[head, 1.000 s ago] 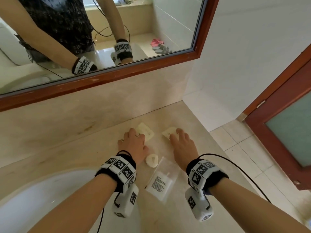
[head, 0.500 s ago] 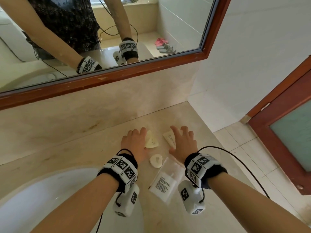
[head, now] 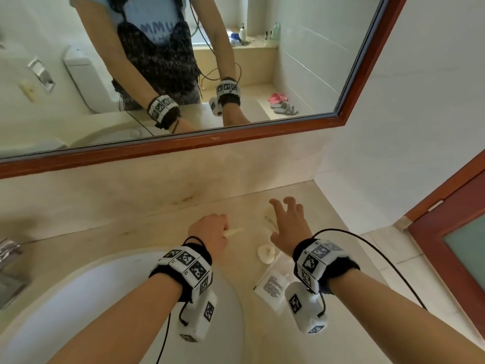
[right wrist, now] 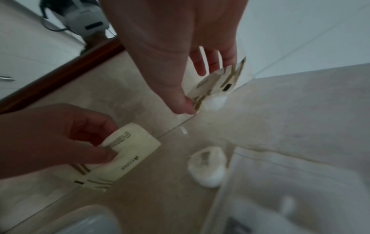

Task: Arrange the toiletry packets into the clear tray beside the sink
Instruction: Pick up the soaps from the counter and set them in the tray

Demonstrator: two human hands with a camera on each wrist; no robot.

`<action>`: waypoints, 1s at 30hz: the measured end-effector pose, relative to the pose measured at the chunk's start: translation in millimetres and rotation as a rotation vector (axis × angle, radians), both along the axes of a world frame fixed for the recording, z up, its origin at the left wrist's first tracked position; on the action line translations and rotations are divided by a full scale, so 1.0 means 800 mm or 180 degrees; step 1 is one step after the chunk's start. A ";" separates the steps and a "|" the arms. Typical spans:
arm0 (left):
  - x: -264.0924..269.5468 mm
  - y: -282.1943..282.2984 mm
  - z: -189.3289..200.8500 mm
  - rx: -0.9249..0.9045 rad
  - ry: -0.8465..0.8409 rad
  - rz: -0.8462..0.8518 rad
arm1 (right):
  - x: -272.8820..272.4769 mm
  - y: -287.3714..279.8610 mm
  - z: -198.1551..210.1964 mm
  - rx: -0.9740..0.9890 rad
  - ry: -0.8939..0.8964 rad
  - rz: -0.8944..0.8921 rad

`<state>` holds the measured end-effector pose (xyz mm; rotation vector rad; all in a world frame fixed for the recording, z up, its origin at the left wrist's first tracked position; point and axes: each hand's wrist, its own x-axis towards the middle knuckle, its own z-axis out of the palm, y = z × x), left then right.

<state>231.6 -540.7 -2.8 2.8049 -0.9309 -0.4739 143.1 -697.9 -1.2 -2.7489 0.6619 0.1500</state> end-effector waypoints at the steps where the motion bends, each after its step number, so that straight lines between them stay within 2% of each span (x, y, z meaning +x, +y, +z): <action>1: -0.002 0.011 0.005 -0.0043 -0.0032 0.0051 | 0.003 0.013 0.005 0.0015 -0.0046 0.0134; 5: -0.008 0.064 0.019 -0.0175 -0.0089 0.0361 | 0.015 0.073 0.020 0.0024 -0.0107 0.0709; 10: -0.020 0.165 0.026 -0.0208 0.0046 0.0908 | 0.030 0.167 0.030 -0.0089 -0.0078 0.1510; 16: -0.043 0.303 0.017 0.0037 0.0580 0.1141 | 0.043 0.278 0.025 -0.0323 0.0483 0.2456; 20: -0.057 0.390 0.021 -0.0012 0.0550 0.1443 | 0.046 0.356 0.023 -0.0376 0.0651 0.2960; 30: -0.061 0.589 0.046 -0.0542 0.0192 0.1996 | 0.072 0.555 0.048 -0.0456 0.0408 0.3897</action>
